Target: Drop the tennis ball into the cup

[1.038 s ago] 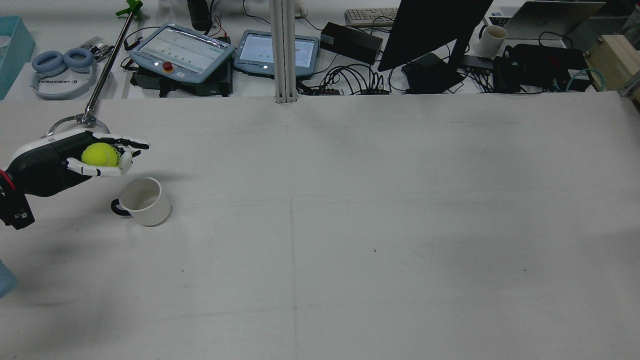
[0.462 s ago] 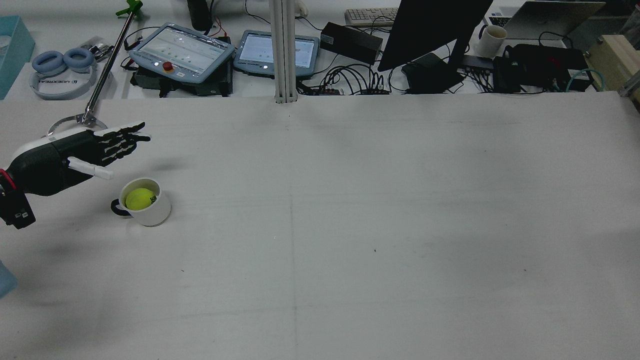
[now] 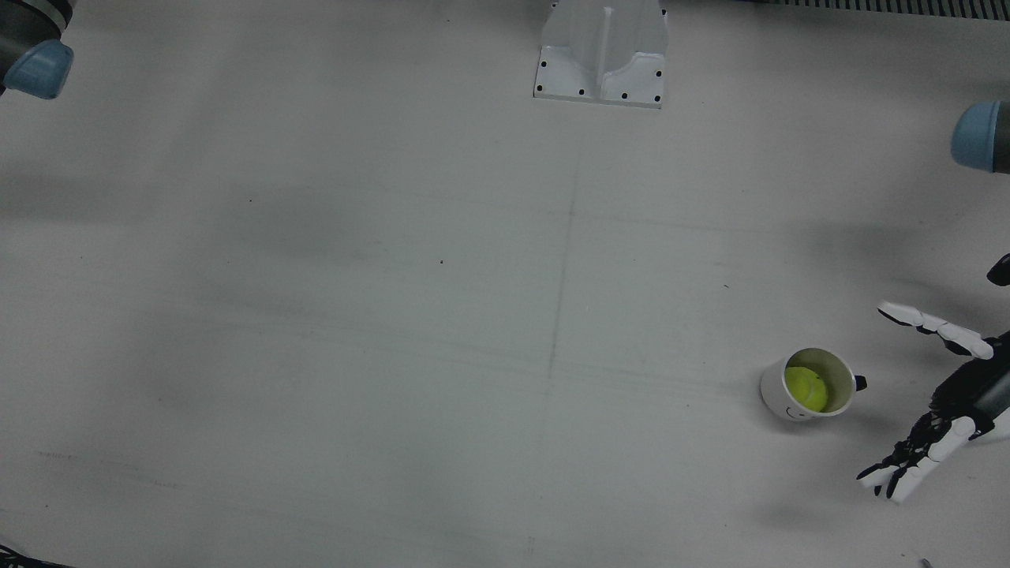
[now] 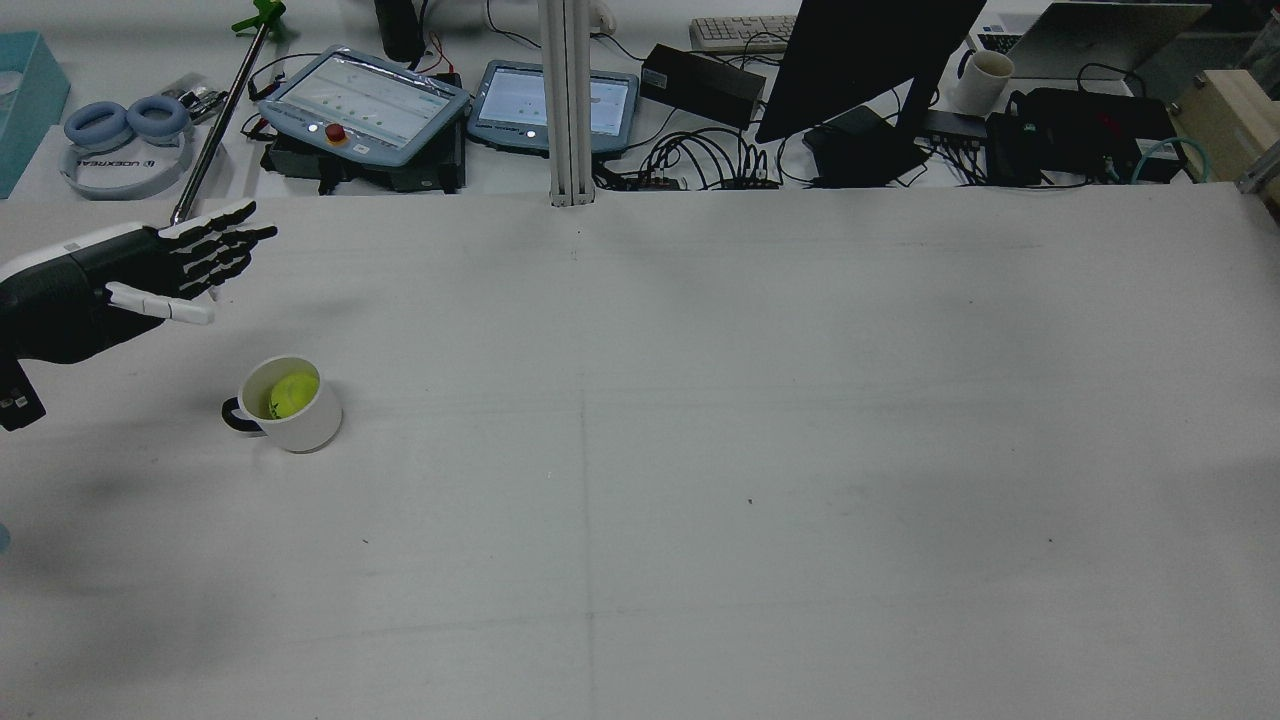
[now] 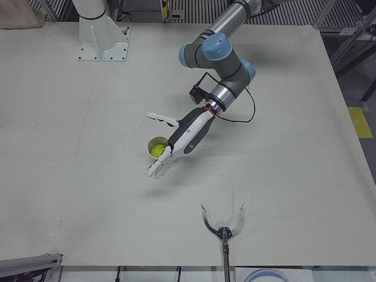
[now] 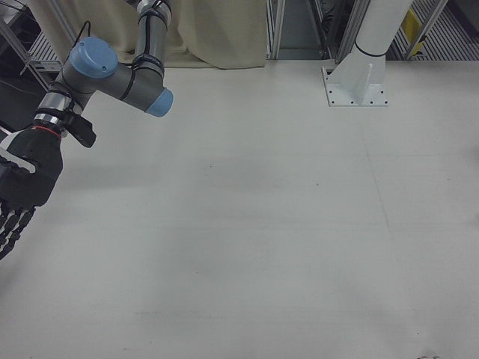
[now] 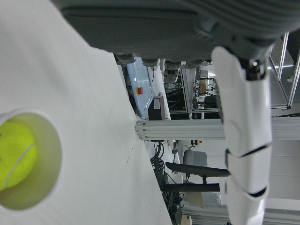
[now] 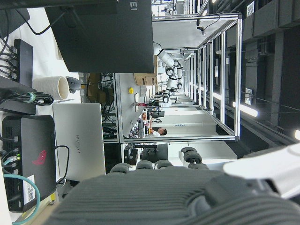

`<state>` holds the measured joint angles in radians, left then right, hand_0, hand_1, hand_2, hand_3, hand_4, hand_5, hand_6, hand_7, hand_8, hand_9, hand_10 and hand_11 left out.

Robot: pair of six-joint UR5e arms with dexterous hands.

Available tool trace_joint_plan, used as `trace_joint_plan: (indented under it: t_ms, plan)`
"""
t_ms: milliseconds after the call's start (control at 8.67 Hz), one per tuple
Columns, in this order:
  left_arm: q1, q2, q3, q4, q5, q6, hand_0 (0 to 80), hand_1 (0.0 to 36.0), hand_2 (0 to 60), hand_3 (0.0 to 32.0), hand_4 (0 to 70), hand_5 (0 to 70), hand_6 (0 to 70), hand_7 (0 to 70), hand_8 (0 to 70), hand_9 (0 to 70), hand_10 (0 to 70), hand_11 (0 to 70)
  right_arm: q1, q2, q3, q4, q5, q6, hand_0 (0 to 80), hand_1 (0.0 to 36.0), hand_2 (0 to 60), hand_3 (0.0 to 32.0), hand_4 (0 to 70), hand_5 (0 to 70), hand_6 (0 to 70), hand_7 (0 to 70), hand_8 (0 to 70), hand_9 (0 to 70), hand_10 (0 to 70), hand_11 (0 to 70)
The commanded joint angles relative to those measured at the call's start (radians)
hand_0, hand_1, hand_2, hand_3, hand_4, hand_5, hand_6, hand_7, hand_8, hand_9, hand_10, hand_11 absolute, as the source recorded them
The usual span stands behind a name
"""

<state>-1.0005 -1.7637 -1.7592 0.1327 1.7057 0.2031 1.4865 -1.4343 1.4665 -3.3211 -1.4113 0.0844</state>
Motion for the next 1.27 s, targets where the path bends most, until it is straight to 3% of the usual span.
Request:
trace_joint_plan:
  t_ms: [0, 115, 231, 346, 577, 1154]
  plan:
    - [-0.273, -0.089, 0.035, 0.070, -0.004, 0.016, 55.9, 26.4, 2.5, 0.0, 0.0, 2.8, 0.3, 13.7, 0.0, 1.3, 0.0, 0.0, 0.000, 0.000, 0.000, 0.000, 0.000, 0.000, 0.0, 0.0, 0.0, 0.0, 0.0, 0.0, 0.0, 0.0, 0.0, 0.0, 0.0, 0.0]
    - [-0.344, -0.132, 0.114, 0.068, -0.003, 0.018, 56.3, 26.5, 0.4, 0.0, 0.0, 3.0, 0.1, 10.6, 0.0, 0.7, 0.0, 0.0, 0.000, 0.000, 0.000, 0.000, 0.000, 0.000, 0.0, 0.0, 0.0, 0.0, 0.0, 0.0, 0.0, 0.0, 0.0, 0.0, 0.0, 0.0]
    - [-0.398, -0.132, 0.166, 0.062, -0.004, 0.015, 54.5, 25.5, 3.1, 0.0, 0.0, 2.9, 0.4, 11.2, 0.0, 0.8, 0.0, 0.0, 0.000, 0.000, 0.000, 0.000, 0.000, 0.000, 0.0, 0.0, 0.0, 0.0, 0.0, 0.0, 0.0, 0.0, 0.0, 0.0, 0.0, 0.0]
    - [-0.435, -0.128, 0.193, 0.074, -0.003, 0.012, 56.6, 27.2, 2.2, 0.0, 0.0, 3.2, 0.2, 13.5, 0.0, 1.3, 0.0, 0.0, 0.000, 0.000, 0.000, 0.000, 0.000, 0.000, 0.0, 0.0, 0.0, 0.0, 0.0, 0.0, 0.0, 0.0, 0.0, 0.0, 0.0, 0.0]
    - [-0.448, -0.114, 0.195, 0.096, -0.003, 0.006, 60.7, 29.3, 0.0, 0.0, 0.0, 4.1, 0.3, 15.1, 0.0, 1.6, 0.0, 0.0, 0.001, 0.000, 0.002, 0.000, 0.000, 0.000, 0.0, 0.0, 0.0, 0.0, 0.0, 0.0, 0.0, 0.0, 0.0, 0.0, 0.0, 0.0]
    - [-0.449, -0.106, 0.179, 0.097, -0.003, 0.004, 58.1, 27.1, 0.2, 0.0, 0.0, 4.0, 1.0, 15.4, 0.0, 1.6, 0.0, 0.0, 0.000, 0.000, 0.002, 0.000, 0.000, 0.000, 0.0, 0.0, 0.0, 0.0, 0.0, 0.0, 0.0, 0.0, 0.0, 0.0, 0.0, 0.0]
